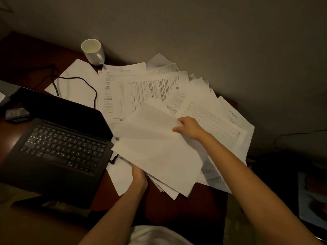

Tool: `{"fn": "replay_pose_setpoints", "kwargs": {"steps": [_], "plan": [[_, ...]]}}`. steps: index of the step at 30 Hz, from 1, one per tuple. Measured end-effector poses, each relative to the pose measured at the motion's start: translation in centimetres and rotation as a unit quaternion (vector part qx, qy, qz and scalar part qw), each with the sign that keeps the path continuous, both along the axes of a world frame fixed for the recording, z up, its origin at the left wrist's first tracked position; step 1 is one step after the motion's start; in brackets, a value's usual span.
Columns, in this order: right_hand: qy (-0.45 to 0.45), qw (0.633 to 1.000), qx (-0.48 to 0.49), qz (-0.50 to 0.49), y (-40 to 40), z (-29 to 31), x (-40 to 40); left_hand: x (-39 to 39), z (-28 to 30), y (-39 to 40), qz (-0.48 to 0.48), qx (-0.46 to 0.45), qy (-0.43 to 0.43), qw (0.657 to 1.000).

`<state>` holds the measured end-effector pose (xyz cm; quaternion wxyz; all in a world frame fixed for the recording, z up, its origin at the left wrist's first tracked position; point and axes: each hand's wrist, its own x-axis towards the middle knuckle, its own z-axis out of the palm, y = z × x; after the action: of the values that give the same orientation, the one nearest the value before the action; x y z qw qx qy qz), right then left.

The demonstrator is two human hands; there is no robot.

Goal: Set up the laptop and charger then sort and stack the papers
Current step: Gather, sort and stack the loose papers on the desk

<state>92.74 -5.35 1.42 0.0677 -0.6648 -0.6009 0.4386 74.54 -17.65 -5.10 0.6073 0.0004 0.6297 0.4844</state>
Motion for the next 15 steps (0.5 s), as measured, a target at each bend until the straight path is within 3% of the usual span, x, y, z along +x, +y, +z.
{"fn": "replay_pose_setpoints", "kwargs": {"steps": [3,8,10,13,15], "plan": [[-0.017,1.0,-0.005,-0.019,-0.3,-2.6,-1.9,-0.4,-0.4,-0.1,0.018,0.048,-0.036,0.998],[-0.046,0.994,0.032,-0.089,-0.8,-4.3,-1.4,-1.3,-1.3,-0.6,0.023,0.027,-0.165,0.986],[-0.06,0.993,0.038,-0.098,-0.8,-4.4,-0.7,-0.7,-0.5,-0.3,-0.013,0.014,-0.134,0.991],[-0.032,0.998,0.016,-0.058,-0.9,-4.3,-0.9,0.7,-0.2,0.1,-0.038,-0.012,0.021,0.999],[-0.022,0.993,0.045,-0.107,-0.6,-4.4,-0.6,1.6,-0.3,0.2,-0.017,-0.036,0.082,0.996]]}}
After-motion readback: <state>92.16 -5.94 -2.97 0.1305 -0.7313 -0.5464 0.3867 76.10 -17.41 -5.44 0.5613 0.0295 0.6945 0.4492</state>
